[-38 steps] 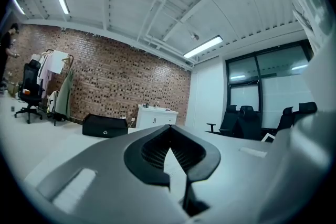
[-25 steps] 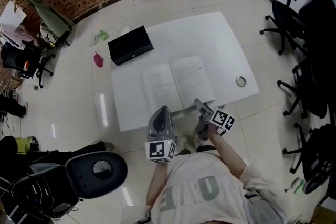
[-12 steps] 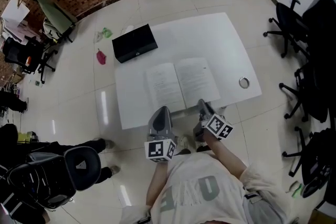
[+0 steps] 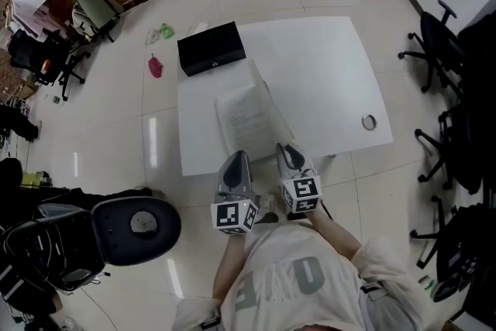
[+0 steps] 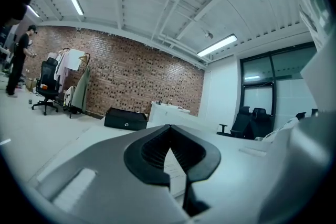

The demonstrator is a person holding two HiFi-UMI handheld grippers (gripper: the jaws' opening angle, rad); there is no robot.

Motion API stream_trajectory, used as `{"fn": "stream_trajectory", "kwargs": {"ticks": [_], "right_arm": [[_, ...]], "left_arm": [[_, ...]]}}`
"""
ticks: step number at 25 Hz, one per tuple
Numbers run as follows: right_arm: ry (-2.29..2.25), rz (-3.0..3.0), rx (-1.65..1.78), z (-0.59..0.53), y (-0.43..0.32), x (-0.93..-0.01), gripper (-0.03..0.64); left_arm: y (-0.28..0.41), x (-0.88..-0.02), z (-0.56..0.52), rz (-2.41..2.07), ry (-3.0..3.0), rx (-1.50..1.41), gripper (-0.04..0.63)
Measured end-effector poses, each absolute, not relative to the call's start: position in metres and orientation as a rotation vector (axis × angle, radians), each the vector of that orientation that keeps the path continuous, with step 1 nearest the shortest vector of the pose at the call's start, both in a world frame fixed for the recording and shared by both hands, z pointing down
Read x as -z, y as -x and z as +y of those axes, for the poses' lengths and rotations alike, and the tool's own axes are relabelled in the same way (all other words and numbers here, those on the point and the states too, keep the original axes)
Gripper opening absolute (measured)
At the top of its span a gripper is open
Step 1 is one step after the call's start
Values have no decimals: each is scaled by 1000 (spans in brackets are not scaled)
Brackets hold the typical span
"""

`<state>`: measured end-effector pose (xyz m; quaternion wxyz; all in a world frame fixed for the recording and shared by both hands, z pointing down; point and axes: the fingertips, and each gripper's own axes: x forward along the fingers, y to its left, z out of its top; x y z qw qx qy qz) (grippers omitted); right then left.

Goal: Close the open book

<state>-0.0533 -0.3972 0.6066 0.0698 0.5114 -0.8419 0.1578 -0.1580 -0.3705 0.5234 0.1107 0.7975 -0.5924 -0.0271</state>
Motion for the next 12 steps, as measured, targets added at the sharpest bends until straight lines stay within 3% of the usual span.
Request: {"fn": "stream_trajectory", "kwargs": {"ticks": [5,12], "right_arm": [[-1297,-2475,-157,-387,95,-625,58],[-1090,-2350,-35,-378,126,-656,78]], "left_arm": [[171,-519,-364,-1789,-2309,104,12],[212,-520,-351,-1919,-2204,127,11]]}}
